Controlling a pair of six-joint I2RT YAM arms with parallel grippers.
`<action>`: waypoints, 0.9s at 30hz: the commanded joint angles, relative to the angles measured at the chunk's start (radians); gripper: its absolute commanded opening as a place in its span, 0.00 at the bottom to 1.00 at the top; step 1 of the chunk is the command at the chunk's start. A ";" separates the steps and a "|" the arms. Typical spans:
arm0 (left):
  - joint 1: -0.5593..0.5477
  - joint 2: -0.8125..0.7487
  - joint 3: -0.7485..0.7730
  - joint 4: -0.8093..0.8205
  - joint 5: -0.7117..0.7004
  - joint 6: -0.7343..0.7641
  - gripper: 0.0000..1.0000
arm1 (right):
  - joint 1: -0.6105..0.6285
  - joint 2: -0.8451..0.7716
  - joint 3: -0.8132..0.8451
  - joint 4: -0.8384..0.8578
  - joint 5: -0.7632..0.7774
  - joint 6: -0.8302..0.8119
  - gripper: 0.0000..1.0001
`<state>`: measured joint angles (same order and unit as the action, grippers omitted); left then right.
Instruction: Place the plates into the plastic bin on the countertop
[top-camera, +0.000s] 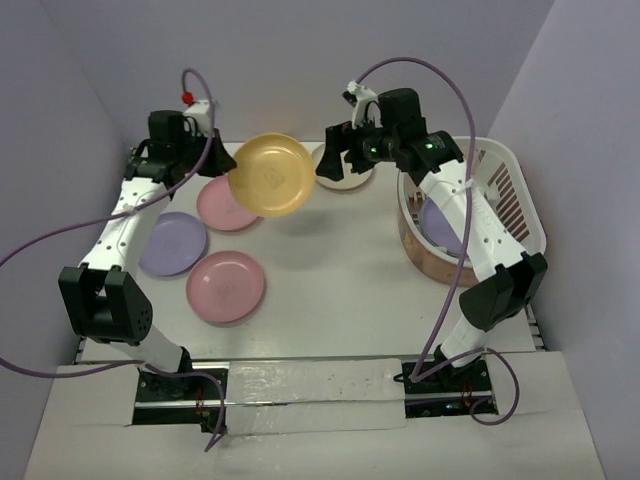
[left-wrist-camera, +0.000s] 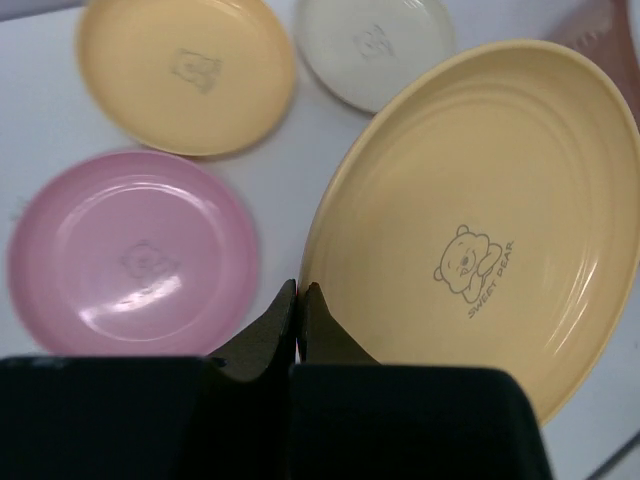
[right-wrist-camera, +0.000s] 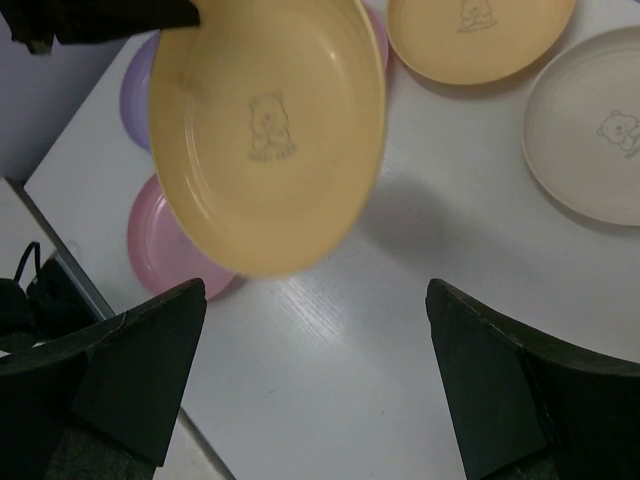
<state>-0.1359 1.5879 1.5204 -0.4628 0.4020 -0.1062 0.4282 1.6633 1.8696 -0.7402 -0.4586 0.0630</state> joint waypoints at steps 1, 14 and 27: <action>-0.103 -0.079 -0.002 -0.020 0.043 0.054 0.00 | 0.044 0.056 0.048 -0.005 0.107 -0.008 0.91; -0.165 -0.113 -0.046 0.002 0.043 0.054 0.00 | 0.049 0.099 0.023 -0.022 0.187 0.002 0.13; 0.335 -0.041 -0.015 -0.043 -0.040 0.076 0.99 | -0.245 -0.121 -0.122 -0.041 0.134 -0.019 0.00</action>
<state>-0.0722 1.5067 1.4459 -0.4840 0.3578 -0.0662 0.3901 1.6980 1.7787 -0.7941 -0.2955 0.0531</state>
